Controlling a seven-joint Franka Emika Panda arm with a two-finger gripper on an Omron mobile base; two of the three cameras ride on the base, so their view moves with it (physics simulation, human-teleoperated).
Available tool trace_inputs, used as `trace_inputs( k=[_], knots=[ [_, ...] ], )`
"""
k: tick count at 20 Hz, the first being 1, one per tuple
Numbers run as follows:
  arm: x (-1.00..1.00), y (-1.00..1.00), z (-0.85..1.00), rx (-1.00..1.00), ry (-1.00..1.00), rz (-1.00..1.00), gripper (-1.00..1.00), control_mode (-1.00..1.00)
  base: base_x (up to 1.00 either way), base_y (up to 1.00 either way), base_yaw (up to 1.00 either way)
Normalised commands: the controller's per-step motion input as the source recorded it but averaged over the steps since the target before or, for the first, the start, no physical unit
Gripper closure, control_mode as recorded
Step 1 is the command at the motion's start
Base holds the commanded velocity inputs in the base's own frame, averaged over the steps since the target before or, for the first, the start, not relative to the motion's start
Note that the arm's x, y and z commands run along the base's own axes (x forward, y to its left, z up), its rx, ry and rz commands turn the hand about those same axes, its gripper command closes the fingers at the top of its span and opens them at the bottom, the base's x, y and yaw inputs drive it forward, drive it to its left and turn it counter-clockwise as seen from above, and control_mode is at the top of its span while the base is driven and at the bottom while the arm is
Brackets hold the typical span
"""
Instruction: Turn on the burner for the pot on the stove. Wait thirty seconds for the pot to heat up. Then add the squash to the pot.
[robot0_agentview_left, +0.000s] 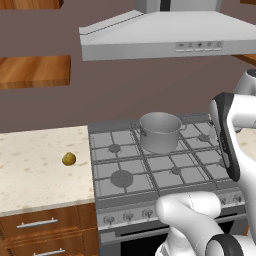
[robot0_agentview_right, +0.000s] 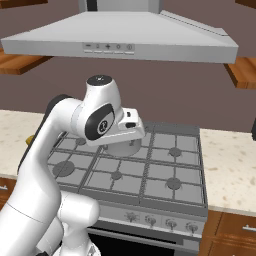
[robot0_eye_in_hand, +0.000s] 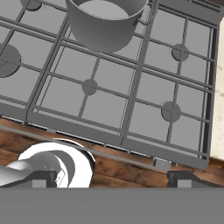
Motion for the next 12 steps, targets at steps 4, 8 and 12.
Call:
trace_inputs(
  k=[4, 8, 12],
  knots=[
    [0.0, 0.0, 0.0, 0.0, 0.0, 0.0, -1.0, -1.0, 0.0, 0.0, 0.0],
    [0.0, 0.0, 0.0, 0.0, 0.0, 0.0, -1.0, -1.0, 0.0, 0.0, 0.0],
    [0.0, 0.0, 0.0, 0.0, 0.0, 0.0, -1.0, -1.0, 0.0, 0.0, 0.0]
  ],
)
